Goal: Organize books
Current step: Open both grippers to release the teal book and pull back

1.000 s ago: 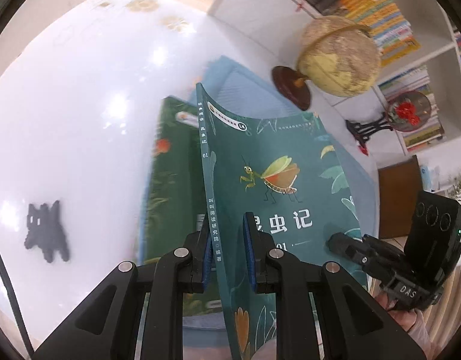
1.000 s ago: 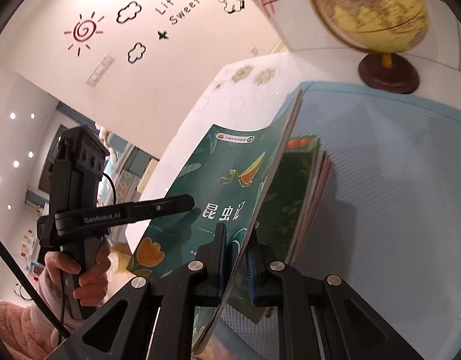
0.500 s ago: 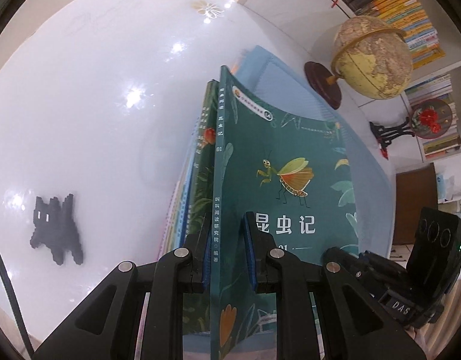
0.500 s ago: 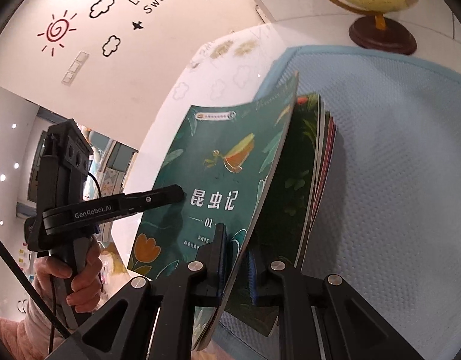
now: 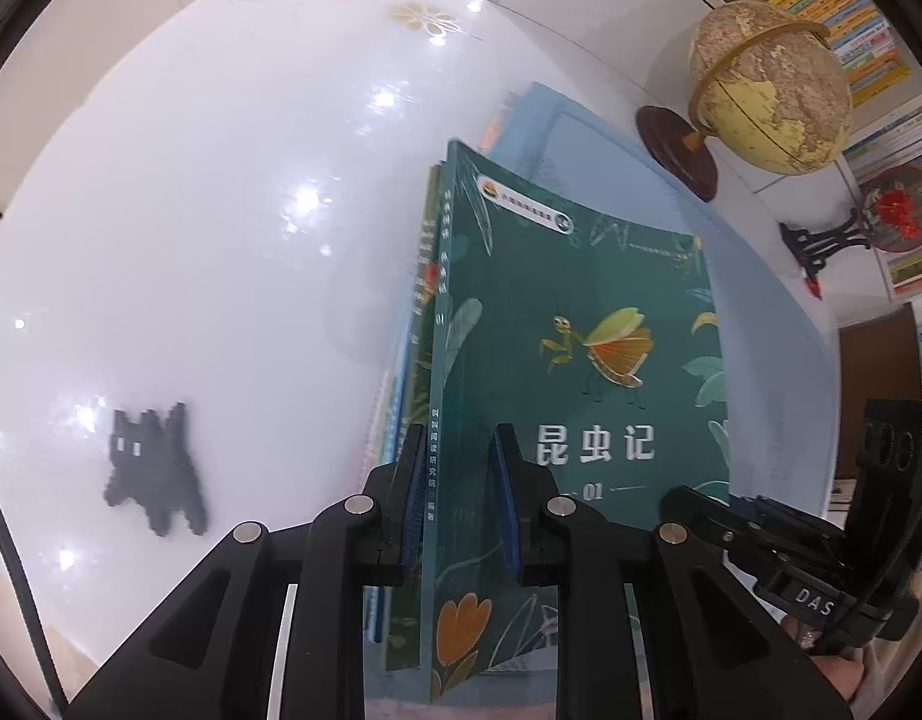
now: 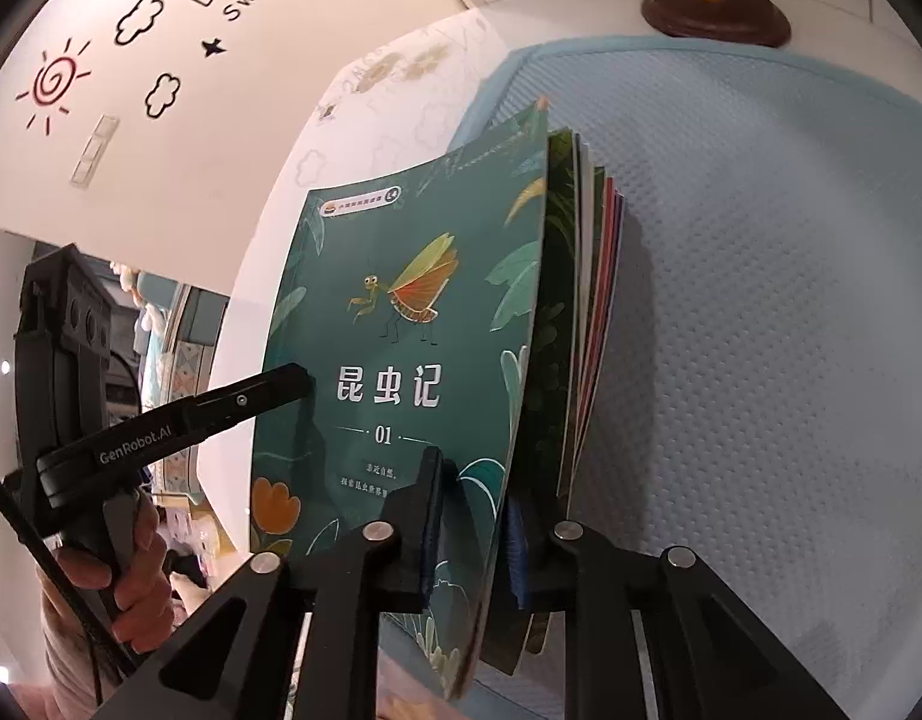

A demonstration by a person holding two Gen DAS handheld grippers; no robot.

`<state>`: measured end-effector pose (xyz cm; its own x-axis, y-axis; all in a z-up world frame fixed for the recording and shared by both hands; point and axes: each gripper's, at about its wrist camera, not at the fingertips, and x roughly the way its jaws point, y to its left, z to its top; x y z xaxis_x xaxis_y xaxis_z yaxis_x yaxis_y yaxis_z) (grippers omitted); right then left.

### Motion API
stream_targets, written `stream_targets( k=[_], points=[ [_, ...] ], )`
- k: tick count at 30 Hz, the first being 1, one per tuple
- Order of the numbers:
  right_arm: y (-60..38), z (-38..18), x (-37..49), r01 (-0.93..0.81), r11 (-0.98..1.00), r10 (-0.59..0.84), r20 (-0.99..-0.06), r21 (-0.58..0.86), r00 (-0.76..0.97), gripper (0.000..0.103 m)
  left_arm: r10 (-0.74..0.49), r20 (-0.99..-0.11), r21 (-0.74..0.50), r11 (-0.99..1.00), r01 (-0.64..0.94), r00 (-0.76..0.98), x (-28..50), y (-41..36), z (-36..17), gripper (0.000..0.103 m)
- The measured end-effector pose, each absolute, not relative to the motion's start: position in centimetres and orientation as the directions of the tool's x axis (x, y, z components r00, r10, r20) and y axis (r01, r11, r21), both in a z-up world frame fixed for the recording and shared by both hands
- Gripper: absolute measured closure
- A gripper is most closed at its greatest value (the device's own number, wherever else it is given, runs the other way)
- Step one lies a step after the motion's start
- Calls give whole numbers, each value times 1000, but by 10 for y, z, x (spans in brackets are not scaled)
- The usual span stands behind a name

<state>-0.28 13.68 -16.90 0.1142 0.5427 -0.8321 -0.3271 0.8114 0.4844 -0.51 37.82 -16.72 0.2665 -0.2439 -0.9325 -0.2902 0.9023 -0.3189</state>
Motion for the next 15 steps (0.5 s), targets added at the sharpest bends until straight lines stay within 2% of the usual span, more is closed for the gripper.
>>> stream_targets(
  k=[3,5,7,9,15],
  points=[
    [138,-168,-2,-319,810,545,-832,492,101,79,-214,-943,-289,906,-310,255,-5,382,-166,81],
    [138,-167,-2,-308,809,548,-832,501,89,71,-206,-945,-284,902,-325,254,-8,384,-164,81],
    [134,-161,-1,-297,827,524,-846,477,102,45,-166,-955,-244,910,-336,246,-11,382,-159,80],
    [127,-152,-1,-280,861,472,-872,424,129,34,-130,-960,-211,918,-337,248,-15,378,-151,74],
    [73,-108,-17,-241,895,430,-870,375,241,32,-65,-960,-146,945,-292,271,-28,343,-115,74]
  ],
)
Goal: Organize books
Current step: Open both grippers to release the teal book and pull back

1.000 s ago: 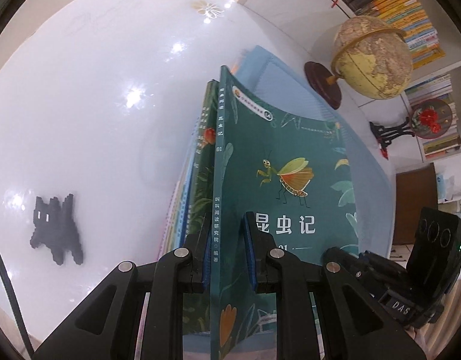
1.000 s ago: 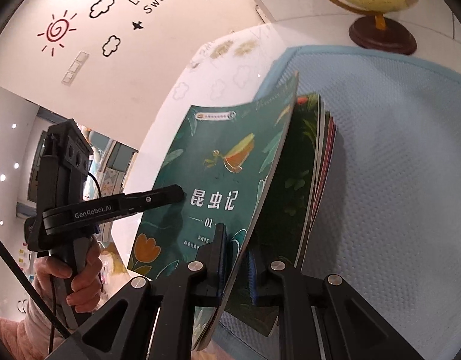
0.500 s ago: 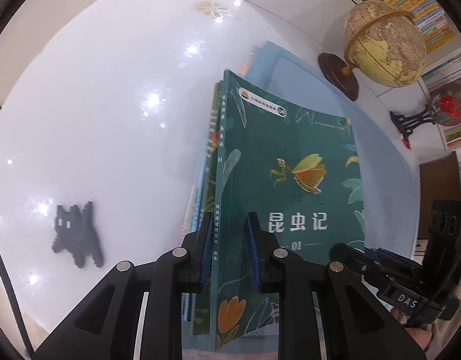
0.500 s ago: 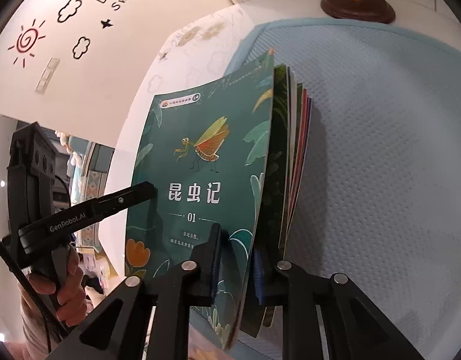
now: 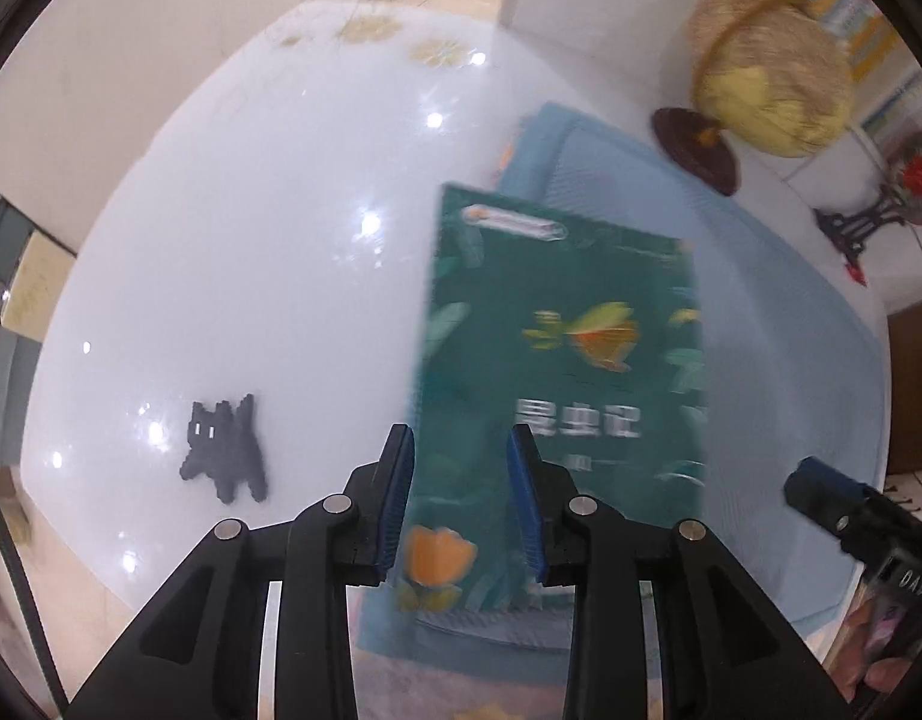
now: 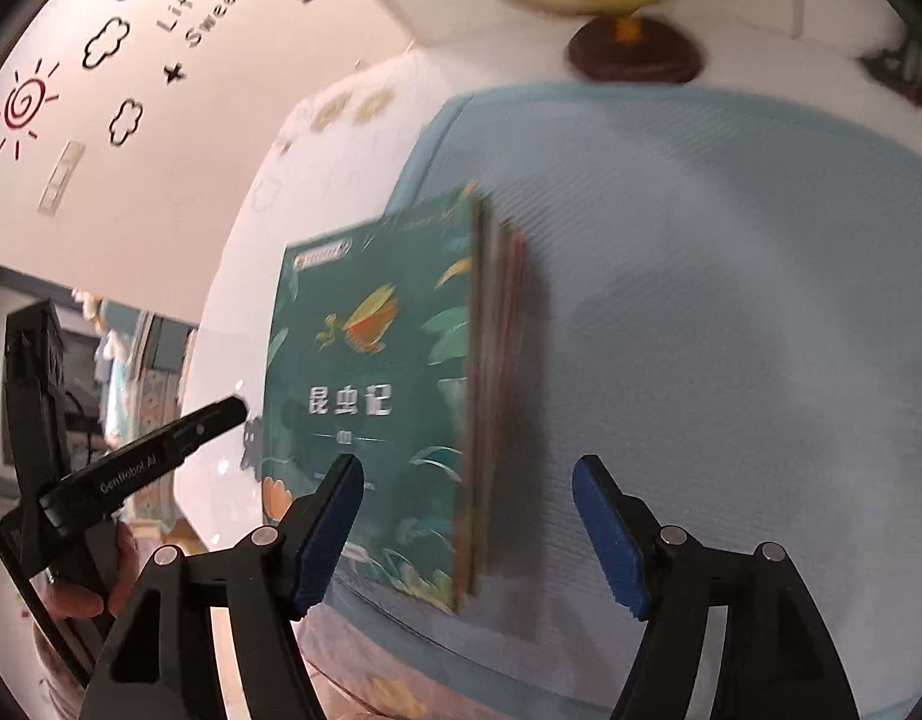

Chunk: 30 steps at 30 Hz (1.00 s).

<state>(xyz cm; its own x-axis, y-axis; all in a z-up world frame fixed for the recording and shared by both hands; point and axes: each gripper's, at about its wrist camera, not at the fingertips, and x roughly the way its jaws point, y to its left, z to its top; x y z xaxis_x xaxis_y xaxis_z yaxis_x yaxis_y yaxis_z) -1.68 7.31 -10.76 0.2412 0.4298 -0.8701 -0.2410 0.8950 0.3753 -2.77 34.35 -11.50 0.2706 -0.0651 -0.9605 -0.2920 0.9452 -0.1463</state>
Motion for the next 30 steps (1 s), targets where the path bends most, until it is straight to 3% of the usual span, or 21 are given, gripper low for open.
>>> stream_targets(
  k=[6,12,18,19,21,22,30],
  points=[
    [0,-51,-49,-201,911,412,-833,361,369,20,-7,-940,-87,971,-222,340,-40,274,-62,70],
    [-55,-13,-83,-163,949,315,-824,270,470,19,-55,-917,-116,985,-131,396,-46,198,-35,69],
    [-95,28,-119,-150,977,214,-746,153,630,17,-78,-903,-126,988,-87,422,-61,144,-20,67],
    [-97,33,-124,-157,981,190,-730,113,657,15,-72,-901,-116,990,-78,427,-62,136,-19,64],
    [-96,37,-129,-160,986,144,-713,44,686,11,-49,-898,-84,994,-63,438,-64,123,-18,46],
    [-96,38,-132,-163,986,126,-706,14,697,10,-44,-891,-78,995,-57,451,-67,117,-17,32],
    [-101,21,-140,-144,989,111,-722,17,683,6,-106,-885,-119,993,-1,454,-67,93,-16,29]
  ],
)
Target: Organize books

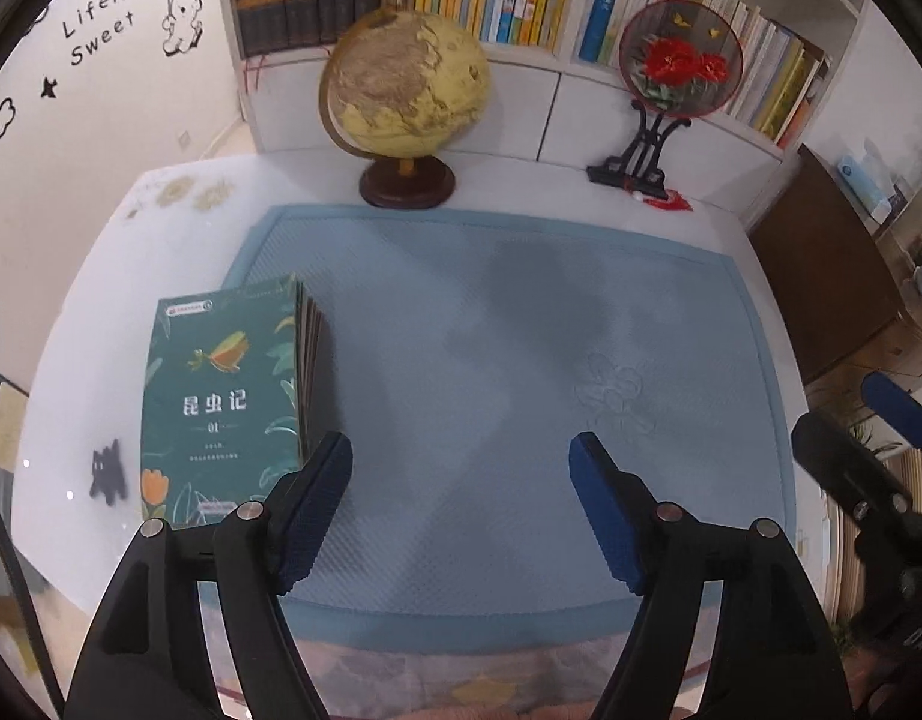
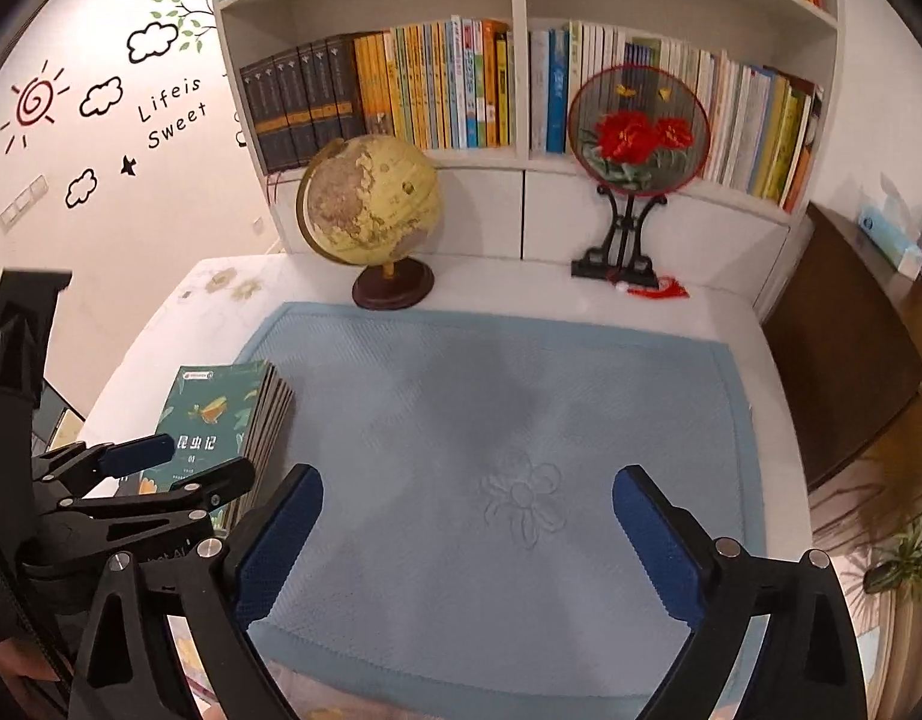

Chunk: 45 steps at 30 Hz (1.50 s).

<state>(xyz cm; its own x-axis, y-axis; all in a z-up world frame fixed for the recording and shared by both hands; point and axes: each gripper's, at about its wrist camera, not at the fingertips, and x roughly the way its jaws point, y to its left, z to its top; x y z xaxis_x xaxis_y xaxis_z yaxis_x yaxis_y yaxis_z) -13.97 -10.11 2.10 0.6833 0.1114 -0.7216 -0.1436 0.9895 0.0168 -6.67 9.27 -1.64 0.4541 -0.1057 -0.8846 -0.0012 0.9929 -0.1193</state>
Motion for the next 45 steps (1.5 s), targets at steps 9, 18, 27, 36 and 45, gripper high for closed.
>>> stream_targets(
  k=[9,18,27,36,45],
  points=[
    [-99,19,-141,-135,991,96,-720,4,687,6,-106,-895,-103,994,32,434,-64,82,-24,29],
    [-103,14,-136,-132,991,94,-735,7,671,6,-101,-894,-96,995,34,436,-60,78,-25,29],
    [-105,11,-135,-117,993,89,-748,16,658,6,-95,-896,-92,995,29,433,-55,82,-27,29],
    [-108,9,-133,-112,994,84,-755,15,650,6,-101,-895,-90,995,46,434,-53,81,-27,29],
    [-110,6,-130,-107,994,81,-764,15,640,6,-103,-894,-86,995,57,437,-53,78,-27,29]
  ],
)
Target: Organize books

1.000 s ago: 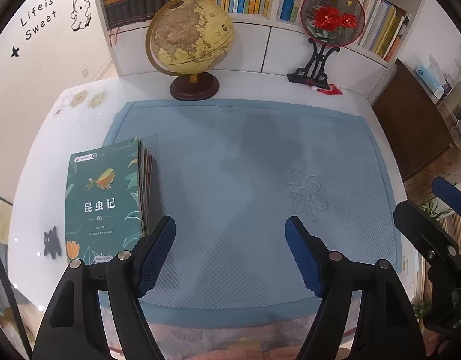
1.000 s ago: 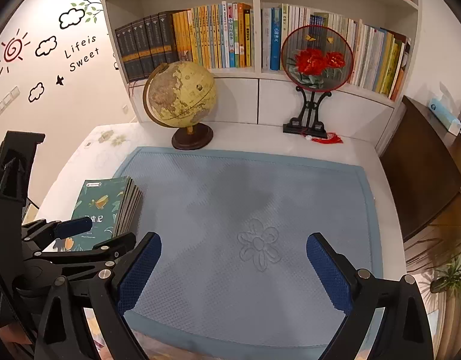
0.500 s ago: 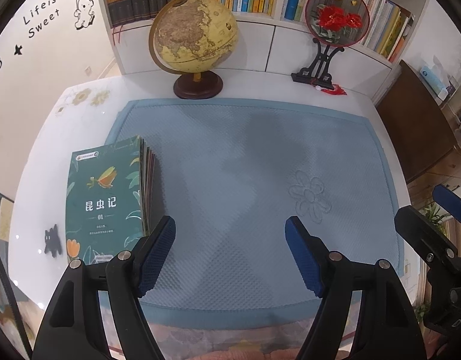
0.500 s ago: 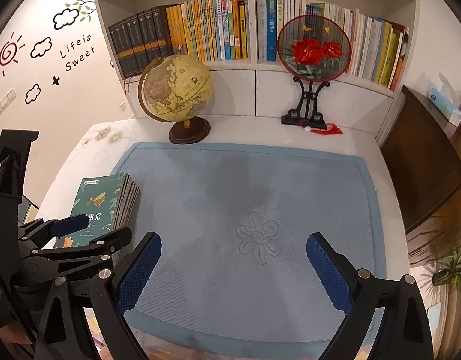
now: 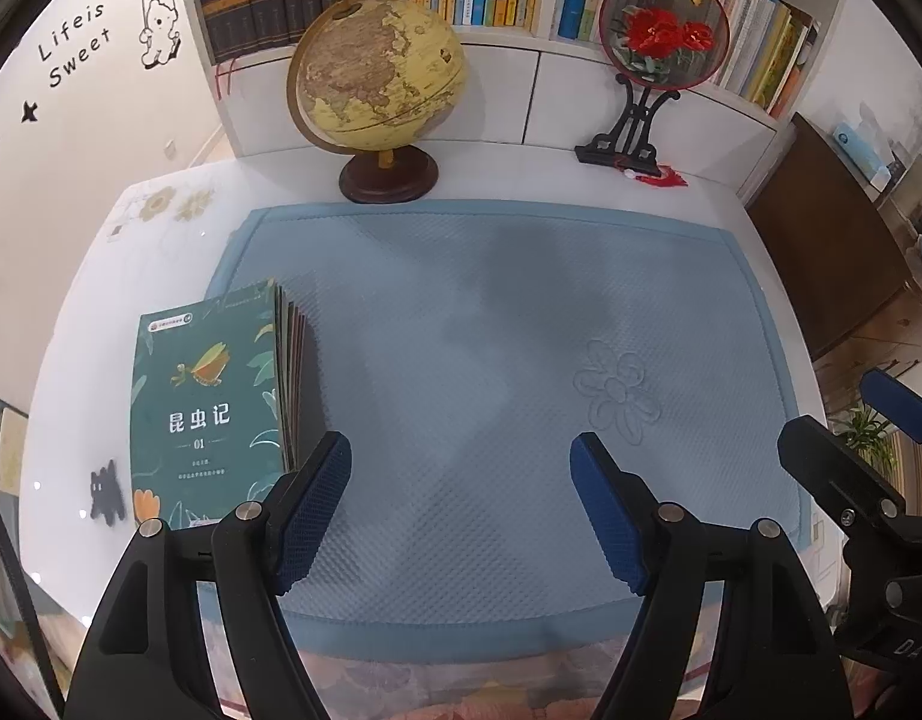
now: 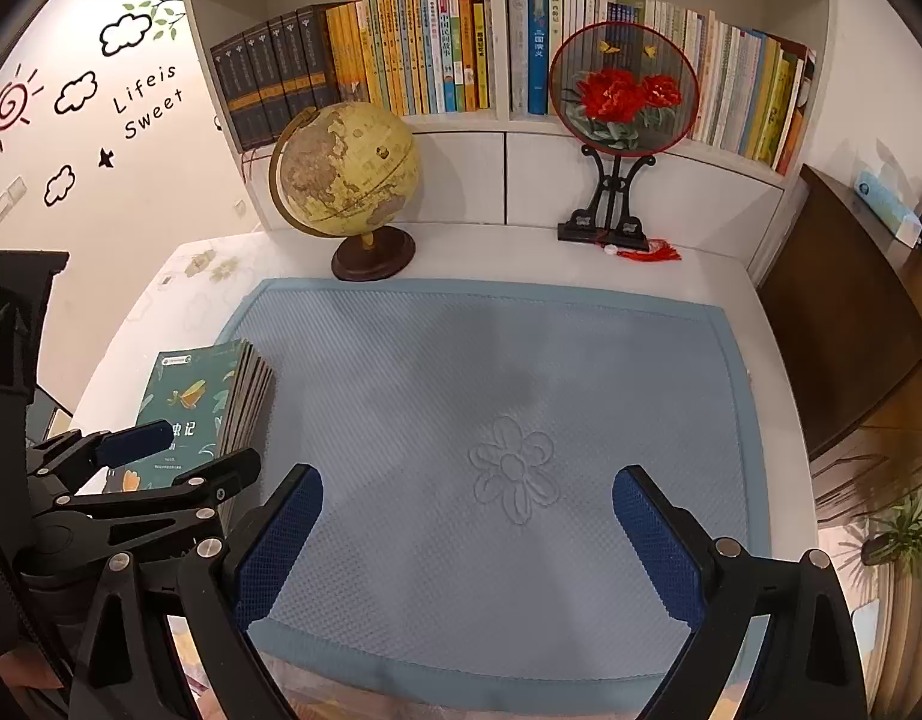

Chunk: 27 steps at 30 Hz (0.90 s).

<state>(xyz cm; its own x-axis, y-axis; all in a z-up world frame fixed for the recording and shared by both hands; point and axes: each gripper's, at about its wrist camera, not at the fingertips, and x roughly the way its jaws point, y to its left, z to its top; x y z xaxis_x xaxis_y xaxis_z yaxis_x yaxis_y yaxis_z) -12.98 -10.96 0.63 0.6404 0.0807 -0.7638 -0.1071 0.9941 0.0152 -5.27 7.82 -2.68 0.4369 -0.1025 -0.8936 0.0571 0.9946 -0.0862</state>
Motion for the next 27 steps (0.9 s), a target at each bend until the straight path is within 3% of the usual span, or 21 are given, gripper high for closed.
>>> stream_targets(
  k=[27],
  points=[
    [-111,4,-128,-99,995,70,-771,9,634,6,-117,-891,-98,993,66,438,-52,77,-27,29]
  ],
)
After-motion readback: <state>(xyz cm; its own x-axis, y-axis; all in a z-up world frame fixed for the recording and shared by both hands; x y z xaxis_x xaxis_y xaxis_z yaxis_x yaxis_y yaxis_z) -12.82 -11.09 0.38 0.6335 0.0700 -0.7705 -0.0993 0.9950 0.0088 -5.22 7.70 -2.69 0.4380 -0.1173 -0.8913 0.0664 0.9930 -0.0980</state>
